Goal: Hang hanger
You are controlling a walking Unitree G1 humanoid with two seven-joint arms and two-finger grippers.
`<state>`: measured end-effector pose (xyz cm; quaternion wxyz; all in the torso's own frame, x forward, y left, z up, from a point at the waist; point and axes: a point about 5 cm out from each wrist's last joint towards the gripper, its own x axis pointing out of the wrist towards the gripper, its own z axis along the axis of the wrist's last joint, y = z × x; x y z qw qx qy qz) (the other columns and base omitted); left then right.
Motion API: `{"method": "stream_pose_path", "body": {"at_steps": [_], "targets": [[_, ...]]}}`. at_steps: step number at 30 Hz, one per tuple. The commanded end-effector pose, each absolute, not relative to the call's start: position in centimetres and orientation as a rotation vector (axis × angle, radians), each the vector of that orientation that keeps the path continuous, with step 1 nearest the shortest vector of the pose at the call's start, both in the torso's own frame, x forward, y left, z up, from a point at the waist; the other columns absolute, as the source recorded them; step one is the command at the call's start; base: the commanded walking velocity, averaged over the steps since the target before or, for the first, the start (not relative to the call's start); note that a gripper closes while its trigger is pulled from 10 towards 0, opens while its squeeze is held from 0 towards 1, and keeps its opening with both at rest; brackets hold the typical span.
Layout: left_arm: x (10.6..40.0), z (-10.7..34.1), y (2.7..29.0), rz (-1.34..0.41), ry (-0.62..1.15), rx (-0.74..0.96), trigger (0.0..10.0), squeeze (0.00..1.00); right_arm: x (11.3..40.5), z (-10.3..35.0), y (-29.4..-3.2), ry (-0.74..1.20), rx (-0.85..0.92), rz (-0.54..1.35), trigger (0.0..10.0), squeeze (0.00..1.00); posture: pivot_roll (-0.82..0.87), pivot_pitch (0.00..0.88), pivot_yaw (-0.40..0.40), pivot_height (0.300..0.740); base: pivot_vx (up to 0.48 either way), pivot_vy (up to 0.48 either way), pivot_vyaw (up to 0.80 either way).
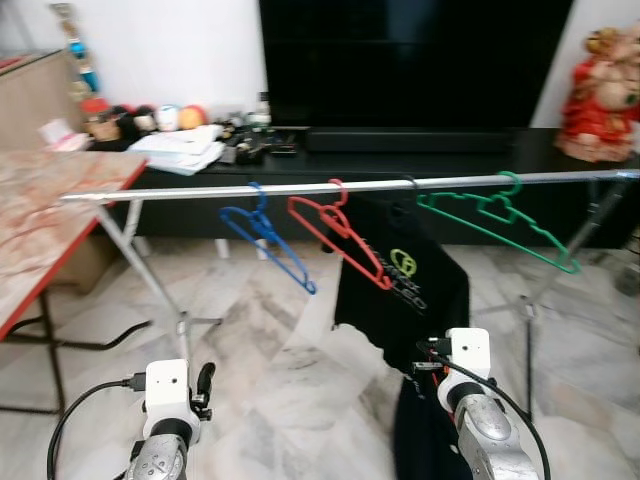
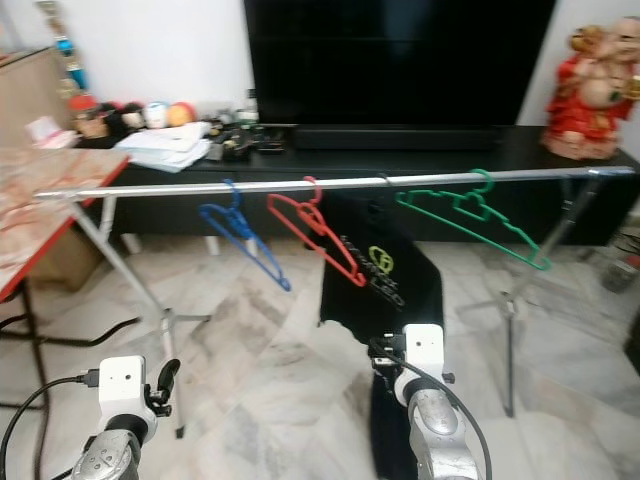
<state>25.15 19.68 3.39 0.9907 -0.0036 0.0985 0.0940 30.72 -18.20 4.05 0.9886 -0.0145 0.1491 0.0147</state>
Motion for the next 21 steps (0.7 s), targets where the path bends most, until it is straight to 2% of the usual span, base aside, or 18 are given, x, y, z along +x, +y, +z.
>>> {"method": "stream_pose_path", "body": {"at_steps": [1,8,21], "targets": [[25.34,3.43,19.48,0.188,0.195,-0.003,10.0,0.00,31.31,4.97,-18.23,0.254,-0.003,0.022,10.0,0.00,-0.06,0.000,0.042,0.740,0.000,-0.285,0.00],[25.32,3.46,19.43,0.201,0.186,-0.012,10.0,0.00,31.35,4.86,-18.18,0.263,-0.001,0.033,10.0,0.00,-0.06,0.000,0.035,0.740,0.000,-0.293,0.00],[25.48,3.52,19.28,0.229,0.175,-0.028,10.0,0.00,31.53,5.12,-18.30,0.245,-0.048,0.068,10.0,0.00,-0.05,0.000,0.015,0.740,0.000,-0.385,0.05]]}}
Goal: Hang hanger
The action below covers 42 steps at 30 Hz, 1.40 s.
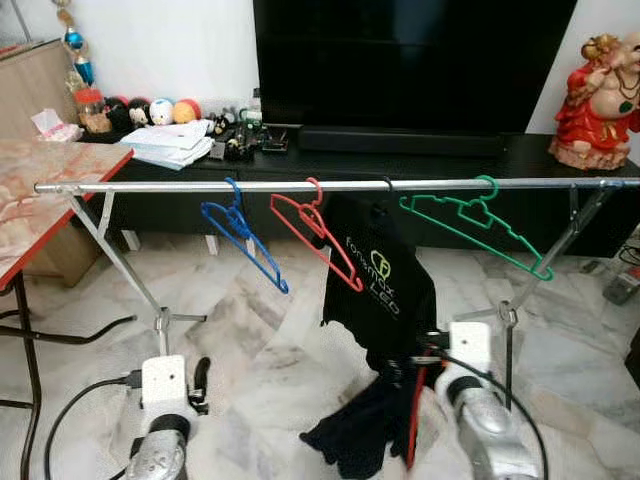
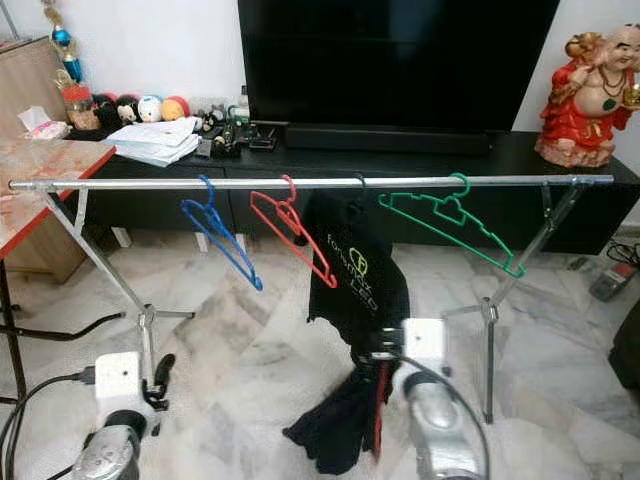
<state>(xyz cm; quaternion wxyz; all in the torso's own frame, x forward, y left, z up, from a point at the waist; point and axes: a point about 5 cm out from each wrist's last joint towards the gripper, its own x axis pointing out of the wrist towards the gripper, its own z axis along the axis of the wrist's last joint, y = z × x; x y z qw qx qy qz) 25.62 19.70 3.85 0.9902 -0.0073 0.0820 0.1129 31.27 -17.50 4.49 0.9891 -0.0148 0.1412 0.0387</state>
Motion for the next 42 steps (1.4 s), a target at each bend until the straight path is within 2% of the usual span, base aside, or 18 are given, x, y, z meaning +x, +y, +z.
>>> {"method": "stream_pose_path", "body": {"at_steps": [1,10,14,30,36,42], "targets": [[25.5,3.5,19.3,0.231,0.174,-0.028,10.0,0.00,31.5,5.2,-18.3,0.237,-0.049,0.076,10.0,0.00,-0.05,0.000,0.014,0.740,0.000,-0.390,0.62],[25.5,3.7,19.6,0.241,0.166,-0.028,10.0,0.00,31.5,4.9,-17.7,0.242,-0.036,0.101,10.0,0.00,-0.04,0.000,0.017,0.740,0.000,-0.390,0.78],[25.4,3.6,19.7,0.246,0.168,-0.030,10.0,0.00,31.3,4.8,-17.3,0.247,-0.032,0.145,10.0,0.00,-0.04,0.000,0.024,0.740,0.000,-0.067,0.76],[25.6,4.0,19.2,0.187,0.144,-0.049,10.0,0.00,31.2,4.5,-16.7,0.253,0.031,0.167,10.0,0.00,-0.04,0.000,0.032,0.740,0.000,0.000,0.00],[25.7,4.1,19.1,0.184,0.137,-0.042,10.0,0.00,31.2,4.4,-16.4,0.254,0.083,0.166,10.0,0.00,-0.04,0.000,0.033,0.740,0.281,0.000,0.00],[25.8,4.2,18.9,0.172,0.134,-0.048,10.0,0.00,31.3,4.5,-16.2,0.253,0.063,0.185,10.0,0.00,-0.04,0.000,0.029,0.740,0.339,0.000,0.00]]}}
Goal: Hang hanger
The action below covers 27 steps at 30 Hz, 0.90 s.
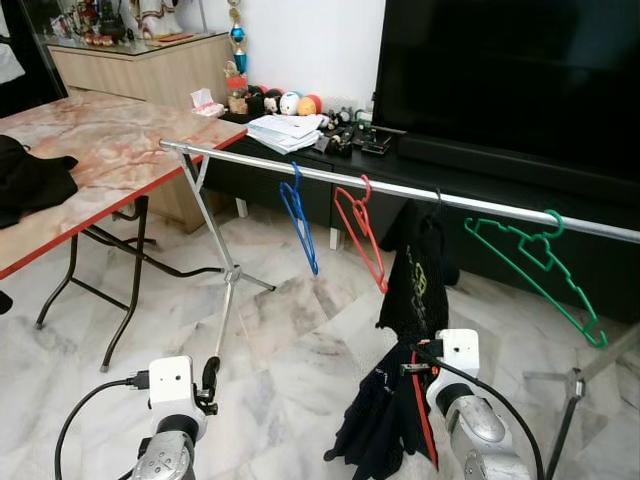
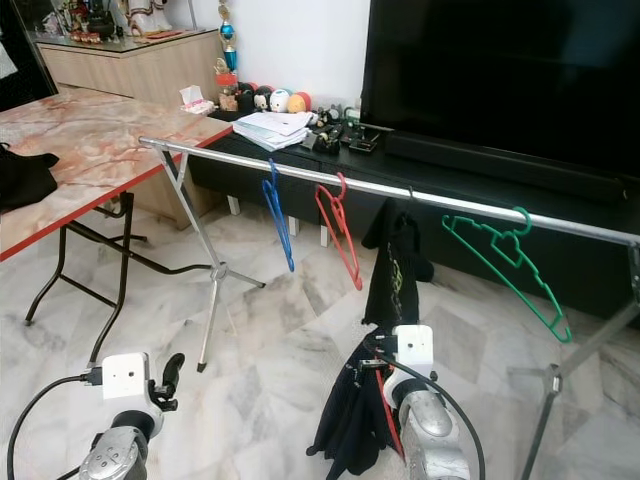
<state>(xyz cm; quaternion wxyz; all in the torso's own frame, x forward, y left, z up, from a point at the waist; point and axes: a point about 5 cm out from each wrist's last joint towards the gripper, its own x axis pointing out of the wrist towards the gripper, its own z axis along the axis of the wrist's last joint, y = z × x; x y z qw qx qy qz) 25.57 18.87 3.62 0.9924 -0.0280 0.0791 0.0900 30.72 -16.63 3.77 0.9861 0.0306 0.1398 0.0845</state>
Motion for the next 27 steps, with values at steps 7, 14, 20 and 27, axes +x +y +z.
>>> {"method": "stream_pose_path", "body": {"at_steps": [7,14,20,27], "targets": [[25.81,4.20,18.79,0.166,0.133,-0.051,10.0,0.00,31.30,4.51,-16.21,0.253,0.068,0.178,10.0,0.00,-0.04,0.000,0.027,0.740,0.360,0.000,0.00],[25.90,4.30,18.79,0.169,0.128,-0.052,10.0,0.00,31.36,4.50,-16.51,0.253,0.086,0.146,10.0,0.00,-0.04,0.000,0.024,0.740,0.370,0.000,0.00],[26.02,4.49,18.85,0.173,0.122,-0.053,10.0,0.00,31.46,4.49,-16.48,0.257,0.086,0.150,10.0,0.00,-0.03,0.000,0.024,0.740,0.371,0.000,0.00],[26.18,4.83,18.92,0.178,0.105,-0.061,10.0,0.00,31.44,4.31,-16.36,0.264,0.091,0.154,10.0,0.00,-0.03,0.000,0.023,0.740,0.371,0.000,0.00]]}}
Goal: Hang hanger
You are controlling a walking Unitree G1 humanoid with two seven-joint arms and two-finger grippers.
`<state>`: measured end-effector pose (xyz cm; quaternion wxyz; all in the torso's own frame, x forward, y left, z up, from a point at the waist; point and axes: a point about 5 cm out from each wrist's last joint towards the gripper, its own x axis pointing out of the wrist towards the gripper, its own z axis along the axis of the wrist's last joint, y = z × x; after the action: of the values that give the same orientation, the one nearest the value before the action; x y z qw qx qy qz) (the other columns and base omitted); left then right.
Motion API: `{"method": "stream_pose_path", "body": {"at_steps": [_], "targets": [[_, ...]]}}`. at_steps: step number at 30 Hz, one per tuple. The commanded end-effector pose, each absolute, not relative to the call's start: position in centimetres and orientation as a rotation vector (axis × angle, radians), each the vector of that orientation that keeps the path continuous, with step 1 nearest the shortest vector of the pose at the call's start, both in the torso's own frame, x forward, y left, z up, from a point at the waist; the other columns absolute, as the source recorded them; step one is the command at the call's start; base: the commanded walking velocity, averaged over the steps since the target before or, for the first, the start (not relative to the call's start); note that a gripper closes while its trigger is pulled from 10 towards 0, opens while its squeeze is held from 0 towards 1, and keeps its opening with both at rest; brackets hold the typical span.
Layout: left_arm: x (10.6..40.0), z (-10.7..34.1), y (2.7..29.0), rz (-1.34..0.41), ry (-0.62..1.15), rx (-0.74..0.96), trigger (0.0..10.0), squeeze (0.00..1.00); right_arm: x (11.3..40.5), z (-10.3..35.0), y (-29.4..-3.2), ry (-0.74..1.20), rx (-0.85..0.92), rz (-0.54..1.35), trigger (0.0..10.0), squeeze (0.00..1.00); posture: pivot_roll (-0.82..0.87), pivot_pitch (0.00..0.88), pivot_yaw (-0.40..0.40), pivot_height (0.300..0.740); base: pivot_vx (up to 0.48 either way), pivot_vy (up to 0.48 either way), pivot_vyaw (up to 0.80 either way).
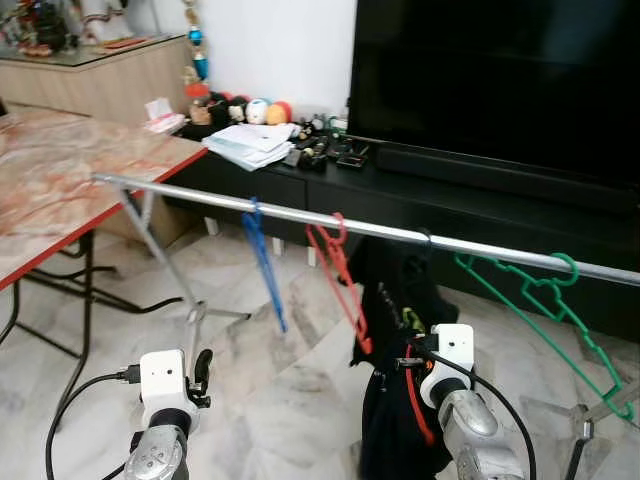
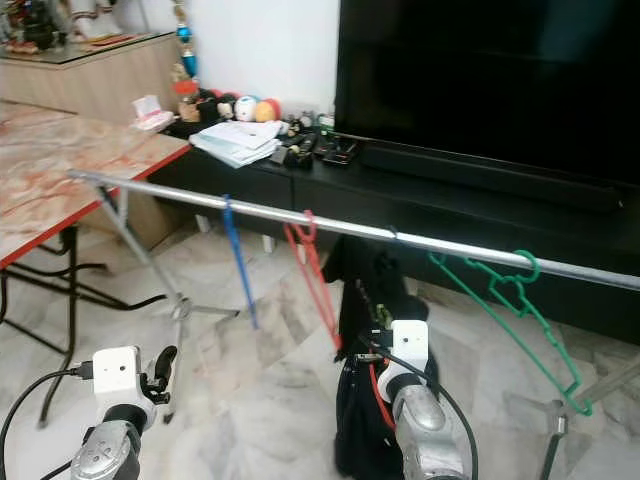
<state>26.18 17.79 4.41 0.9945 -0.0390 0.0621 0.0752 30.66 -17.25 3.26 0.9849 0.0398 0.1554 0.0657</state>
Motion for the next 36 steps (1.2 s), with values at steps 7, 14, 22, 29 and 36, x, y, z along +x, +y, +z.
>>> {"method": "stream_pose_path", "body": {"at_steps": [7,14,22,29,36], "targets": [[26.3,5.4,19.1,0.188,0.073,-0.054,10.0,0.00,31.3,4.0,-16.5,0.273,0.090,0.155,10.0,0.00,-0.03,0.000,0.024,0.740,0.376,0.000,0.00],[26.4,6.0,18.9,0.167,0.031,-0.041,10.0,0.00,31.3,3.8,-16.5,0.283,0.085,0.158,10.0,0.00,-0.03,0.000,0.022,0.740,0.371,0.000,0.00],[26.6,7.7,18.1,0.117,-0.039,-0.010,10.0,0.00,31.2,3.5,-16.6,0.290,0.070,0.154,10.0,0.00,-0.03,0.000,0.021,0.740,0.040,0.000,0.00],[27.7,8.2,16.4,-0.014,0.012,0.039,10.0,0.22,31.0,3.1,-16.7,0.304,0.066,0.158,10.0,0.00,-0.03,0.000,0.020,0.740,0.000,0.000,0.00],[29.3,8.2,15.5,-0.074,0.109,0.040,10.0,1.00,31.0,2.9,-16.8,0.312,0.064,0.161,10.0,0.00,-0.03,0.000,0.019,0.740,0.000,0.000,0.00]]}}
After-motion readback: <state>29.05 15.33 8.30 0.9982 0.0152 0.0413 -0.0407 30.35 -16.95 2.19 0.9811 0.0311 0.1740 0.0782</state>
